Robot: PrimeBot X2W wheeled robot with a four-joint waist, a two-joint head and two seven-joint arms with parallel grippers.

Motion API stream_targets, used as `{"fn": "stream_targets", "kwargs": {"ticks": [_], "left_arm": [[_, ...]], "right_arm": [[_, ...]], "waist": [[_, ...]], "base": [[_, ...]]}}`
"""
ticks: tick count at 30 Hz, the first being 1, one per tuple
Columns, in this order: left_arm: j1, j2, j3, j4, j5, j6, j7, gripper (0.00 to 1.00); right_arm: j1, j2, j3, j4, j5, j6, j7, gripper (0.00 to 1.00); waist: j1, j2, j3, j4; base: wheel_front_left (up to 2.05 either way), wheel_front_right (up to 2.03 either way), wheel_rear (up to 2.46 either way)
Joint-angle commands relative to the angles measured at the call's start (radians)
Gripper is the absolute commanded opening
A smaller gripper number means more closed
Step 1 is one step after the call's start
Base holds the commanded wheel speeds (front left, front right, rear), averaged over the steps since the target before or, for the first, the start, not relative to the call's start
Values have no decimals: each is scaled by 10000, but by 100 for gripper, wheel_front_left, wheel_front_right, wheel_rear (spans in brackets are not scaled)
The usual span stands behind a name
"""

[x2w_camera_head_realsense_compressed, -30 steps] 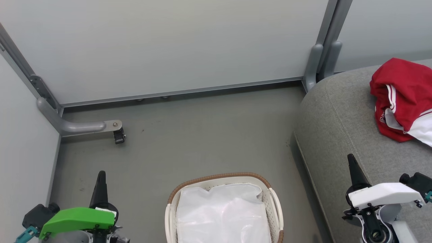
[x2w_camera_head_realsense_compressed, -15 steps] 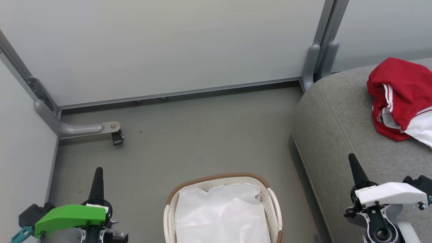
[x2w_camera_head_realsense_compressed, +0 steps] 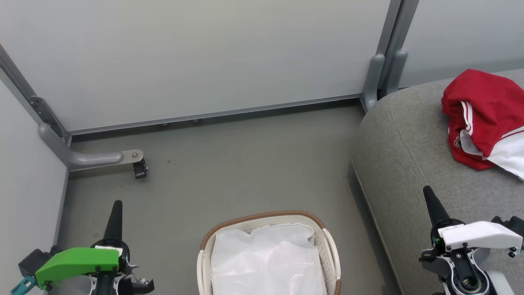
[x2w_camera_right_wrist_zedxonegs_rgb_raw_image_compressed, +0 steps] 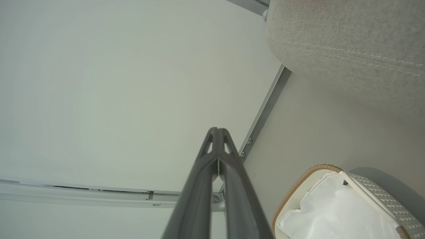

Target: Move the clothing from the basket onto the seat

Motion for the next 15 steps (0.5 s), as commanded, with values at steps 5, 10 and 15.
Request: {"fn": "stream_targets", "kwargs": {"ticks": [5, 10, 15], "left_arm": [[-261, 73, 140, -103, -585, -54, 171, 0], [-294, 72, 196, -121, -935, -69, 283, 0], [-314, 72, 250, -134, -1254, -87, 386, 0]], "right_arm": [[58, -65, -85, -123, 691, -6, 179, 0], [69, -68, -116, -140, 1108, -6, 277, 0], [80, -71, -146, -156, 1506, -7, 377, 0]], "waist": [[0, 0, -14, -42], [0, 0, -24, -75], [0, 0, -35, -107]], "base": [[0, 0, 0], [0, 0, 0], [0, 0, 0]]}}
